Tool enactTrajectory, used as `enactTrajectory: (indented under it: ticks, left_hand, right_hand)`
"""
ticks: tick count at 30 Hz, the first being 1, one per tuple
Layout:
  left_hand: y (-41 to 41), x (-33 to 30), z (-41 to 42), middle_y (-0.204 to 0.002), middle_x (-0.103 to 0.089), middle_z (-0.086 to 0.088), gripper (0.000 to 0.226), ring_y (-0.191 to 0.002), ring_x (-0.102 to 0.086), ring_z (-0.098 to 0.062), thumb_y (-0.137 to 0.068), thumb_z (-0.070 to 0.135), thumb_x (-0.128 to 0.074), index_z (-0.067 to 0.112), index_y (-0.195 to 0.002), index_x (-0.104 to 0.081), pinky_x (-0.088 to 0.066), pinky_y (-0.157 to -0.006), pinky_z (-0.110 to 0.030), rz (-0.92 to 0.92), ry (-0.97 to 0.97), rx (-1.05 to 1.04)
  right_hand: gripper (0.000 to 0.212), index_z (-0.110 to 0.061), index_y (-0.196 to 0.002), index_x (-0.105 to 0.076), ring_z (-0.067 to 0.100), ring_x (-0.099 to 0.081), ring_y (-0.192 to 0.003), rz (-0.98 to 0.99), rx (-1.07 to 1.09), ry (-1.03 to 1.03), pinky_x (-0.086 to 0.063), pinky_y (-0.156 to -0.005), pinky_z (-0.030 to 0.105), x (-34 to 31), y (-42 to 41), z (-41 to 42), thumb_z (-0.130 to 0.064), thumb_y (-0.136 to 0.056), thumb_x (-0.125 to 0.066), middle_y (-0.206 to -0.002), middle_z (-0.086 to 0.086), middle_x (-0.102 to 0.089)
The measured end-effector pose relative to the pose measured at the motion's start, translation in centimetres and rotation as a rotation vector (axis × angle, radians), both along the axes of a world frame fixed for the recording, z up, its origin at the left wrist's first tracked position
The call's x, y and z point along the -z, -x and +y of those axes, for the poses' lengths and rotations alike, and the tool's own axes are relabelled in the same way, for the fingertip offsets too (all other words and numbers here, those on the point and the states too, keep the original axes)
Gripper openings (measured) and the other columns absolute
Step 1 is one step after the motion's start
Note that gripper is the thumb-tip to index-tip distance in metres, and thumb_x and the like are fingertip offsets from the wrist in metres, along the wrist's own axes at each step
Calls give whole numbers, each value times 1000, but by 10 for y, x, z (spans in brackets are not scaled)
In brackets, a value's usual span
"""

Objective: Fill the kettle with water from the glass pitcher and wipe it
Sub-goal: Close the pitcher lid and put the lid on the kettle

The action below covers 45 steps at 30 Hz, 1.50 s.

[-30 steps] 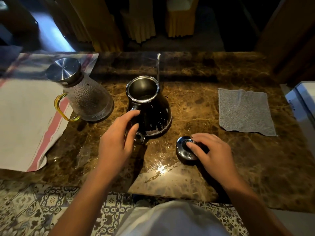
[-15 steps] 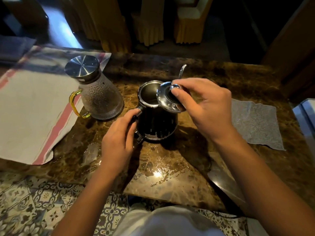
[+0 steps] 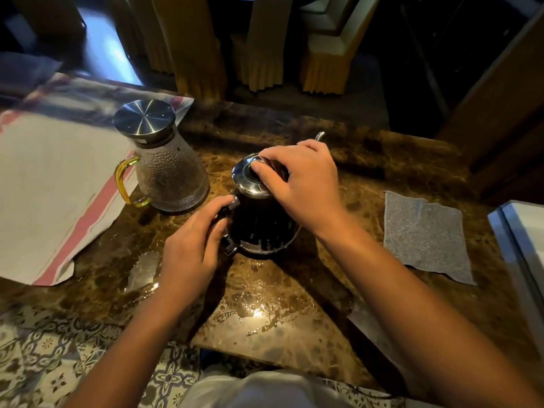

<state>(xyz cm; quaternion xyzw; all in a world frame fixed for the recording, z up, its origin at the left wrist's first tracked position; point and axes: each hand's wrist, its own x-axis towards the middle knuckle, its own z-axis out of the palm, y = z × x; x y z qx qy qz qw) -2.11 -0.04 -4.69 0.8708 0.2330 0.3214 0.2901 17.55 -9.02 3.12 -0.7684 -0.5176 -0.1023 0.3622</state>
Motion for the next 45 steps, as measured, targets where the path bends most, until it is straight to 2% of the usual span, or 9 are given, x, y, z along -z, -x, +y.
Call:
enactTrajectory:
  ticks: [5,14,19,28,32,36,39,43,45]
  left_hand:
    - [0,1,-1,-123,-72,-1,43,-100,-71,-16,-105,24,-49,31,-148,-46,-55,-76,-28,9,-17,-10]
    - [1,-2,-2,-121,-73,3,42,-101,-72,-14,-106,30,-46,37,-148,-44,-61,-77,-41,55,-5,-33]
    - [-1,-5,-7,-116,-73,4,41,-95,-72,-22,-106,32,-44,42,-146,-41,-59,-75,-49,67,26,-47]
    - [-5,-9,-14,-114,-75,-1,41,-91,-73,-18,-107,21,-49,36,-145,-42,-55,-69,-31,49,-27,-78]
    - [-8,-9,-16,-113,-75,-2,43,-89,-73,-19,-105,21,-52,38,-144,-43,-49,-69,-25,53,-33,-104]
    - [-7,-8,-17,-111,-76,-1,43,-88,-74,-17,-107,21,-53,38,-144,-43,-58,-69,-32,51,-23,-118]
    - [-6,-9,-17,-96,-76,1,41,-72,-71,-12,-106,28,-52,36,-145,-44,-59,-58,-36,57,-49,-90]
    - [-26,-10,-21,-80,-67,8,42,-55,-55,2,-103,31,-58,26,-143,-49,-38,-52,-7,91,-118,-59]
    - [-37,-9,-24,-73,-57,14,42,-51,-43,8,-103,31,-59,23,-143,-48,-28,-50,-6,108,-143,-65]
  right_hand:
    - [25,-31,-108,-77,8,-68,-103,-71,90,119,-20,-121,43,-3,-6,3,-44,-104,-56,-98,-13,-77]
    - [28,-32,-114,-76,13,-66,-112,-235,55,305,-14,-124,47,-16,-10,5,-45,-104,-52,-104,-10,-77]
    - [36,-27,-106,-75,19,-70,-106,-454,-4,510,-18,-122,47,-36,-17,14,-45,-107,-44,-95,-5,-77]
    - [26,-22,-89,-70,23,-69,-92,-504,84,528,-31,-112,45,-30,-1,20,-33,-105,-53,-81,-1,-72]
    - [30,-23,-104,-73,20,-70,-98,-366,135,423,-23,-121,43,-16,1,12,-37,-109,-47,-92,-3,-76]
    - [30,-27,-109,-72,18,-69,-101,-257,157,300,-25,-120,43,-4,2,10,-40,-109,-45,-95,-6,-76]
    - [27,-29,-114,-72,17,-69,-103,-214,112,269,-29,-116,42,-4,-7,14,-42,-107,-49,-97,-7,-76]
    - [30,-33,-126,-69,19,-68,-107,-148,20,296,-39,-104,40,-9,-27,23,-47,-105,-52,-107,-7,-77]
    - [32,-33,-129,-68,20,-69,-109,-68,-7,303,-45,-98,41,-10,-35,26,-47,-104,-54,-113,-6,-77]
